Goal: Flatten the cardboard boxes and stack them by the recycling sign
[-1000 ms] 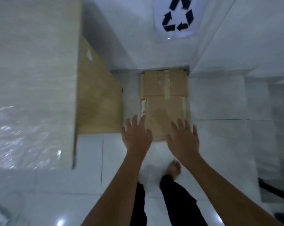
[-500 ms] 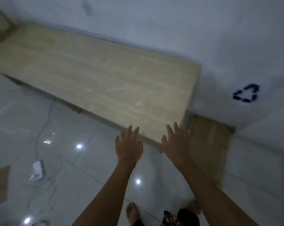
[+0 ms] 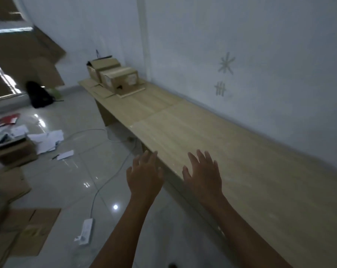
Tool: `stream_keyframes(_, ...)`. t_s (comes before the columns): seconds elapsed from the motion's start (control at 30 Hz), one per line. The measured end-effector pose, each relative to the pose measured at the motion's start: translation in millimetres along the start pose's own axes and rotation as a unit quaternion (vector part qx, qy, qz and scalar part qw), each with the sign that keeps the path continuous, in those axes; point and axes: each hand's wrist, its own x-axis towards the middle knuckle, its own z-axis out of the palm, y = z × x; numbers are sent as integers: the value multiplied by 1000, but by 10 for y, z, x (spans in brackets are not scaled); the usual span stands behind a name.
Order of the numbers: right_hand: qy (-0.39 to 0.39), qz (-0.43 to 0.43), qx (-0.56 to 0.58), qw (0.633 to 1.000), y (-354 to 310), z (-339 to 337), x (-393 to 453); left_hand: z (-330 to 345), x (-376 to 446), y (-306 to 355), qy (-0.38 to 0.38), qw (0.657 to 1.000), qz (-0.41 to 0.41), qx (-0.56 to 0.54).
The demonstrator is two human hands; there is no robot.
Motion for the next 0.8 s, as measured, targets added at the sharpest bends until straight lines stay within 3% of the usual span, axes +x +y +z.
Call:
stream_keyframes(0.2, 15, -24, 37, 999, -840, 369, 1452, -6, 1501, -830, 33, 999, -27, 14)
stream_keyframes(0.37, -41, -23, 51, 998, -1422, 822, 2574, 231, 2480, -1515, -21, 997, -26, 67)
stream_keyframes(0.53, -57, -46, 42, 996, -2013, 1261, 3503, 446, 3274, -2117, -26, 996, -71, 39)
stream_keyframes(0.8, -53, -96, 41, 993, -3082, 1854, 5185, 617, 4778, -3332, -55, 998, -20, 19)
